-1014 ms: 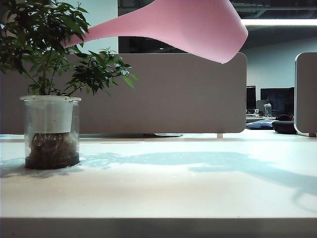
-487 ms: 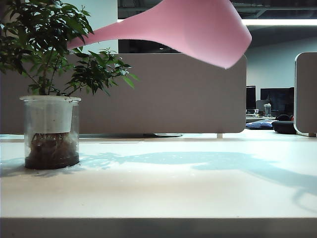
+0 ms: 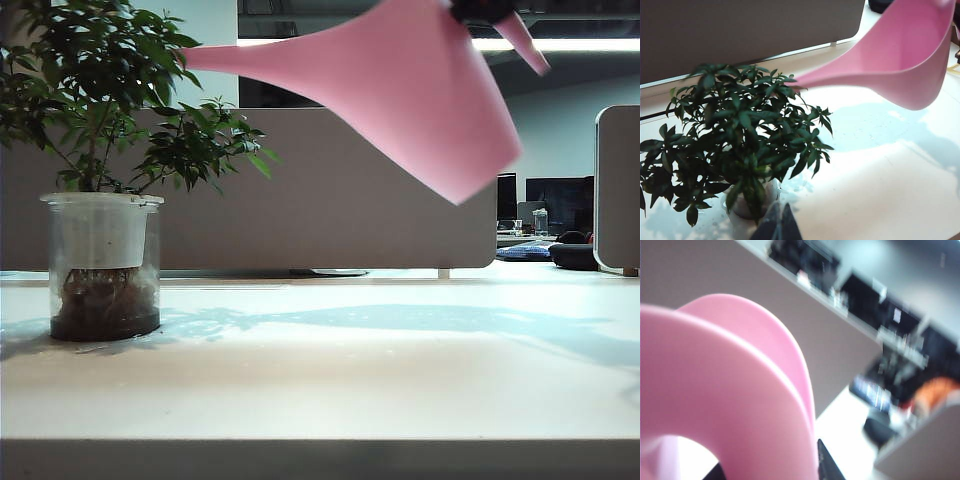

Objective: Pick up the watering can from the table, water the potted plant, and put the can back.

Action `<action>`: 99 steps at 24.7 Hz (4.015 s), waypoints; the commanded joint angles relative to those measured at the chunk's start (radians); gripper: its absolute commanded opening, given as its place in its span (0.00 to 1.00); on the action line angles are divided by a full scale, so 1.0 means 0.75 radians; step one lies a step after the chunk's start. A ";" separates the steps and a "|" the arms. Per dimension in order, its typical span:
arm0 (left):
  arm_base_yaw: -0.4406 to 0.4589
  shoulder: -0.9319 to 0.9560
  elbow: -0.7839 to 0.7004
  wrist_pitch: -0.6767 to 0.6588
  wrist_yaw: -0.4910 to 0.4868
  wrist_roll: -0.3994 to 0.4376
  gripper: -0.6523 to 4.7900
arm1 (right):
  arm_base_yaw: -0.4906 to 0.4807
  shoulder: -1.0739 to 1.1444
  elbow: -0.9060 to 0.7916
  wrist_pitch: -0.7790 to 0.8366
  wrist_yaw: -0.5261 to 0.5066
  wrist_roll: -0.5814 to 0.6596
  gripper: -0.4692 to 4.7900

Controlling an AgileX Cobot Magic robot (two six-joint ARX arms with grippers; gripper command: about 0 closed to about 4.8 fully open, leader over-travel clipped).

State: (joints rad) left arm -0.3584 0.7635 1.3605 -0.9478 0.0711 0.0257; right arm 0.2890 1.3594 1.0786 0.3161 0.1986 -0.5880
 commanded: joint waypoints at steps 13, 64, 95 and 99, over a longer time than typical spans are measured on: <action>0.001 -0.002 0.006 0.007 0.004 0.001 0.11 | -0.294 0.124 -0.281 0.394 -0.269 0.820 0.40; 0.001 -0.001 0.002 -0.012 0.030 0.001 0.11 | -0.273 -0.021 -0.387 -0.446 -0.269 0.920 0.73; -0.076 -0.609 -1.481 1.143 -0.146 -0.059 0.11 | -0.274 -1.811 -0.983 -0.819 -0.228 0.918 0.16; -0.064 -0.609 -1.631 1.372 -0.142 -0.060 0.11 | -0.272 -1.802 -1.139 -0.804 -0.243 0.957 0.14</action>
State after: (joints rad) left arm -0.4118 0.3073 0.1547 0.0002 -0.0383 -0.0177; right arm 0.0841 0.0139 0.2363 -0.3138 0.0219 0.1093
